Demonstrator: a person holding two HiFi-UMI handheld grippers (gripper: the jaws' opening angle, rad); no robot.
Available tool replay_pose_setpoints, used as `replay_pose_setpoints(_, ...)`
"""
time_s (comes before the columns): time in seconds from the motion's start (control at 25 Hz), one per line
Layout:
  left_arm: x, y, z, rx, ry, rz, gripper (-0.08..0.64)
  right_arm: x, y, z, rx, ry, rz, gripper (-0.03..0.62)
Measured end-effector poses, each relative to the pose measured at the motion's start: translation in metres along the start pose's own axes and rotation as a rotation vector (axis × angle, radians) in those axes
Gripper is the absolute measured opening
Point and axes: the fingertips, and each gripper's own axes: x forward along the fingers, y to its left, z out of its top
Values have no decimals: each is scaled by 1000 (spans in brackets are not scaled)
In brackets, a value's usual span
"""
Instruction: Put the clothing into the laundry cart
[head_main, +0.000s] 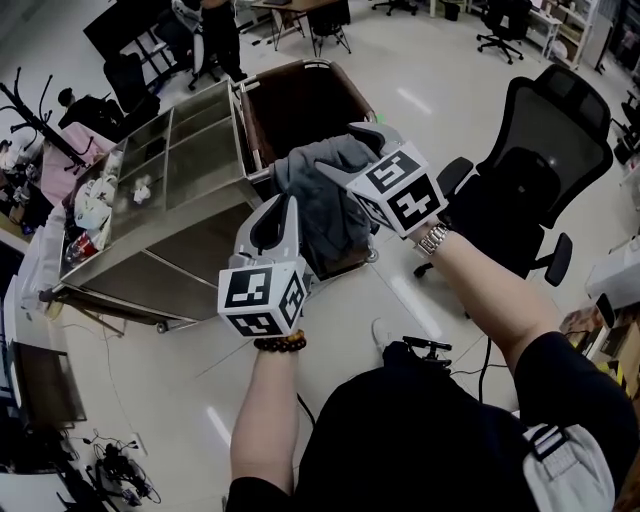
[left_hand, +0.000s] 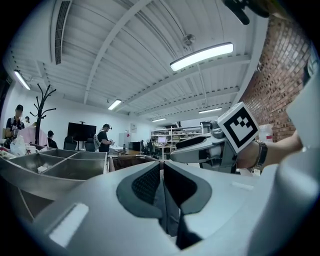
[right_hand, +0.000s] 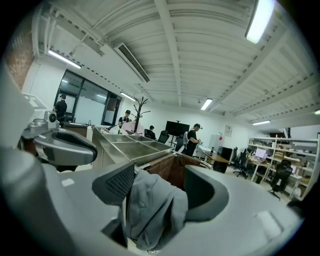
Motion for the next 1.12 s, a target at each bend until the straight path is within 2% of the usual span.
replay_pose_setpoints(0.4,-64,-26,2,20,-27,-44,23,-54,73,-14,-6,-31,-26,286)
replay_pose_setpoints(0.68,-95,-33,15,26,-35,-61,23,-85,108,-9,0,-54,-43,242)
replay_pose_setpoints(1.12,-103,-60,19,46,-40,-90,23,-125,122,-6,-37,-115,-51,179)
